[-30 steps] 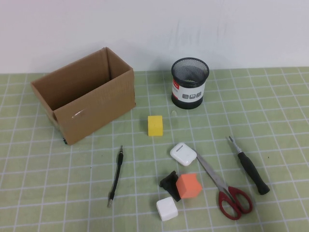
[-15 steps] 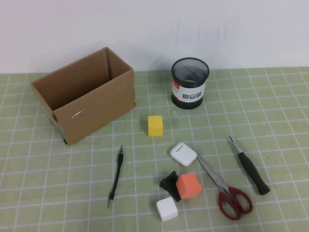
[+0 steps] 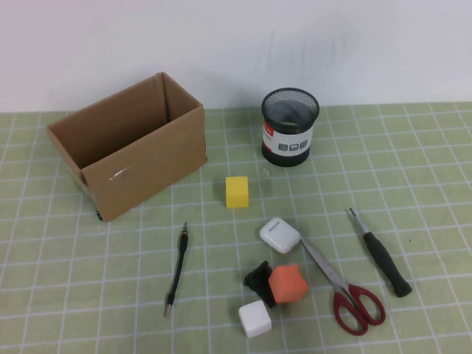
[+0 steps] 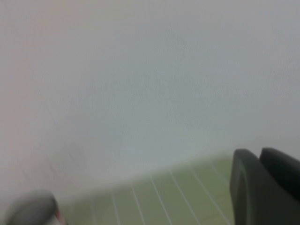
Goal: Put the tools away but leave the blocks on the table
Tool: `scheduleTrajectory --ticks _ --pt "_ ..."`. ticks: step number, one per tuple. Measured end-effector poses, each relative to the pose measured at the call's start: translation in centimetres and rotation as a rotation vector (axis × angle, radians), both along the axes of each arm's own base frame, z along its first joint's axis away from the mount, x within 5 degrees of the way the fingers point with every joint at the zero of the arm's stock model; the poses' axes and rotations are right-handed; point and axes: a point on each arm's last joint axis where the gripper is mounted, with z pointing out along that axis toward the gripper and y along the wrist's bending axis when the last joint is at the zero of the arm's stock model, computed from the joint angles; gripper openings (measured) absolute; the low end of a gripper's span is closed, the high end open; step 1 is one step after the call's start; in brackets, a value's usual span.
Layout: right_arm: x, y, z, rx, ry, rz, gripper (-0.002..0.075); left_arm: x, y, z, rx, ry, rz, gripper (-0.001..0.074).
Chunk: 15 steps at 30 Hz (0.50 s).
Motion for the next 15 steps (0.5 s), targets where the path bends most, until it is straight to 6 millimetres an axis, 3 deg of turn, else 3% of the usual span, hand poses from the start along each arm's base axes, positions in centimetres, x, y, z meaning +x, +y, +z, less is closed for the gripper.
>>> scheduleTrajectory --ticks 3,6,11,15 --pt "3.2 -0.4 -1.3 -0.052 0.257 0.003 -0.0007 0.0 0.0 0.0 0.000 0.000 0.000 -0.0004" --pt "5.5 -0.5 -2.8 -0.072 0.407 0.037 -0.0007 0.0 0.0 0.0 0.000 0.000 0.000 -0.0004" --pt "8.5 0.0 -4.7 0.009 0.529 0.117 -0.0007 0.0 0.0 0.0 0.000 0.000 0.000 -0.0004" --pt "10.2 0.2 -5.3 0.072 0.526 0.139 -0.0007 0.0 0.0 0.0 0.000 0.000 0.000 -0.0004"
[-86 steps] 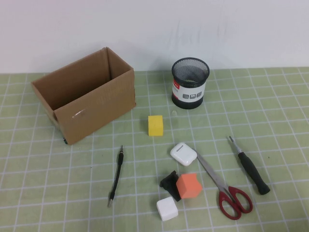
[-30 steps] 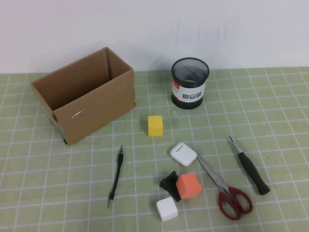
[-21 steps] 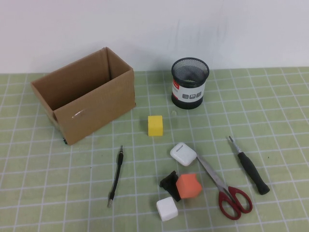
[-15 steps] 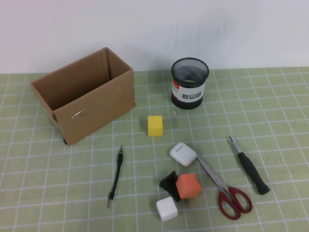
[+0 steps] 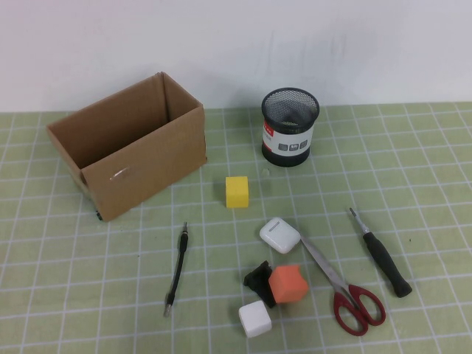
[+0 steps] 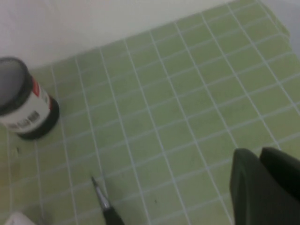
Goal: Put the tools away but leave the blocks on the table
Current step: Pick up the black Screwdriver from the table
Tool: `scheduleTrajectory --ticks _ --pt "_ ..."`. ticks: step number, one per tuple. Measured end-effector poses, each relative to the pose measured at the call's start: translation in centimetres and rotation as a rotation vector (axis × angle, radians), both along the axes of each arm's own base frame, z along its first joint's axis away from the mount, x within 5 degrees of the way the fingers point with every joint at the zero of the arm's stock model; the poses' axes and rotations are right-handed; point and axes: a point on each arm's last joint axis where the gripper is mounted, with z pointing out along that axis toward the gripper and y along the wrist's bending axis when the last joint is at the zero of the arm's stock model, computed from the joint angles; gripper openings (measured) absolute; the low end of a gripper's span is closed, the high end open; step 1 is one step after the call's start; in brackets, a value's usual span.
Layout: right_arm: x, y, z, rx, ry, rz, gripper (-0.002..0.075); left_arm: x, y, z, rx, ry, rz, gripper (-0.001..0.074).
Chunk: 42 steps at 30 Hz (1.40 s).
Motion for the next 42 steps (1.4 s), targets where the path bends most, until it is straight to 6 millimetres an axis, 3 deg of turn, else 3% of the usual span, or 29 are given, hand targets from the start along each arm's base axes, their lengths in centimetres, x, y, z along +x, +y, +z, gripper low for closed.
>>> scheduleTrajectory --ticks 5,13,19,23,29,34,42 --pt "2.3 0.2 -0.7 0.072 -0.026 0.013 -0.0007 0.0 0.0 0.0 0.000 0.000 0.000 -0.0004" --pt "5.7 2.2 -4.5 0.033 0.176 0.368 -0.0007 0.0 0.0 0.0 0.000 0.000 0.000 -0.0004" --pt "9.0 5.6 -5.6 -0.144 0.328 0.670 0.0008 0.0 0.0 0.0 0.000 0.000 0.000 -0.0004" --pt "10.7 8.7 -6.1 -0.327 0.436 0.783 0.0102 0.0 0.0 0.0 0.000 0.000 0.000 -0.0004" --pt "12.6 12.2 -8.5 -0.539 0.557 0.841 0.0261 0.0 0.0 0.0 0.000 0.000 0.000 -0.0004" --pt "13.5 13.5 -11.4 -0.588 0.617 0.873 0.0281 0.0 0.0 0.0 0.000 0.000 0.000 -0.0004" --pt "15.1 14.2 -14.7 -0.527 0.639 0.791 0.0283 0.0 0.0 0.0 0.000 0.000 0.000 -0.0004"
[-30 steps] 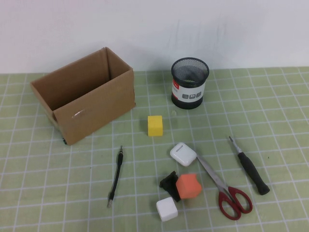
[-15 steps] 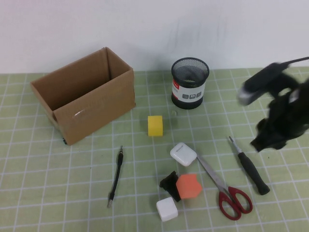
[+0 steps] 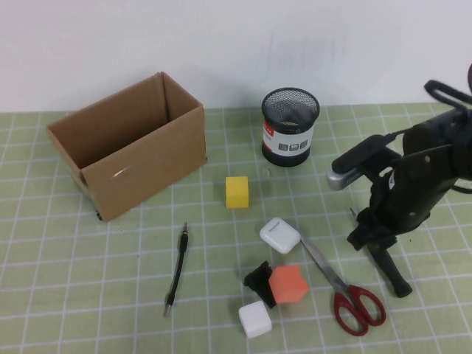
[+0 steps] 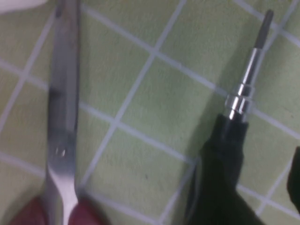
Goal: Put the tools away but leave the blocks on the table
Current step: Pick up the black Screwdriver from the table
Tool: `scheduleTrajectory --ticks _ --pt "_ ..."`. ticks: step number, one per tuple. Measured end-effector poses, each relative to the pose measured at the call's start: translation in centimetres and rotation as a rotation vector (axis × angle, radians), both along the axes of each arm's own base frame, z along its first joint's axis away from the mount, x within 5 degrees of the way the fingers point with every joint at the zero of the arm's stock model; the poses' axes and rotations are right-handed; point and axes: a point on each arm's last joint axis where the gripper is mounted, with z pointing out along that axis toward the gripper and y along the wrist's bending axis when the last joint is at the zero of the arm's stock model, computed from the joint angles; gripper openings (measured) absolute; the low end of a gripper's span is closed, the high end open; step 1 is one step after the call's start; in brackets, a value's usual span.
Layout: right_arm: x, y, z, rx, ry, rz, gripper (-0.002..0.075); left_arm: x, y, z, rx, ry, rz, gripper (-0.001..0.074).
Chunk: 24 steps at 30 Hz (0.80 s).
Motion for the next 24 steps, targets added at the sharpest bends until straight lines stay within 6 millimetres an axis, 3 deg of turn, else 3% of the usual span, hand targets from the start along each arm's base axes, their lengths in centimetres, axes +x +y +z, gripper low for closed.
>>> scheduleTrajectory --ticks 9,13,15,19,24 --pt "0.5 0.3 -3.0 -0.002 0.066 -0.096 0.0276 0.0 0.0 0.0 0.000 0.000 0.000 -0.0004" --pt "0.6 0.4 -3.0 0.009 0.073 -0.127 0.0146 0.0 0.0 0.0 0.000 0.000 0.000 -0.0004" --pt "0.8 0.5 -2.9 0.012 0.070 -0.135 0.0150 0.0 0.0 0.0 0.000 0.000 0.000 -0.0004" --pt "1.8 0.9 -1.4 0.033 0.022 -0.139 0.0150 0.0 0.0 0.0 0.000 0.000 0.000 -0.0004" --pt "3.6 1.7 3.5 0.128 -0.157 -0.131 0.0149 0.0 0.0 0.0 0.000 0.000 0.000 -0.0004"
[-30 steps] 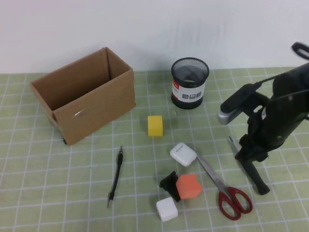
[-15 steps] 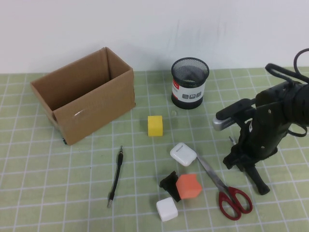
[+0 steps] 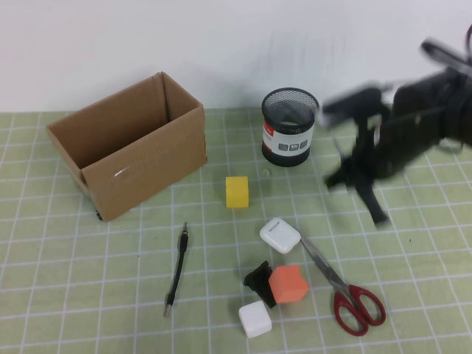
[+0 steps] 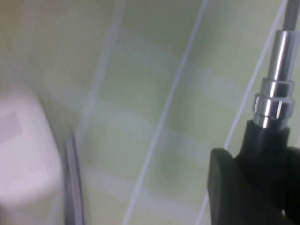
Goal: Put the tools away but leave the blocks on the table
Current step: Pick up the black Screwdriver from the table, then place the picked object into the round holder
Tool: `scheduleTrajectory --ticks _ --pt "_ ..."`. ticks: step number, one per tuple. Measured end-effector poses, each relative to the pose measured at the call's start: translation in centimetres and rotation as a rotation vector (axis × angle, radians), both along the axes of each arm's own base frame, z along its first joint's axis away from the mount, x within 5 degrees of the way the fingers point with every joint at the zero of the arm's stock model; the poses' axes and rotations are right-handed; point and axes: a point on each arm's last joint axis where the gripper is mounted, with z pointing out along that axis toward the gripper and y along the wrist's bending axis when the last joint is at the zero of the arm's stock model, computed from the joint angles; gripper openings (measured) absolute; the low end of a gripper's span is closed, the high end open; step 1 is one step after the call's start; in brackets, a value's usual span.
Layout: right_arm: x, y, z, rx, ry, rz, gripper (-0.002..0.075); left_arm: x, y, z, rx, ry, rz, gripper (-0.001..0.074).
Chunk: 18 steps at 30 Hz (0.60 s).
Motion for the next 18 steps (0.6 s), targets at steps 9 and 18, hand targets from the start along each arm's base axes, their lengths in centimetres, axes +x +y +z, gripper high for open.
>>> scheduleTrajectory --ticks 9,18 --pt "3.2 1.9 6.7 0.282 -0.597 0.054 0.0149 0.0 0.0 0.0 0.000 0.000 0.000 -0.0004" --pt "5.4 3.5 6.4 0.525 -0.867 0.029 0.0148 0.0 0.0 0.0 0.000 0.000 0.000 -0.0004"
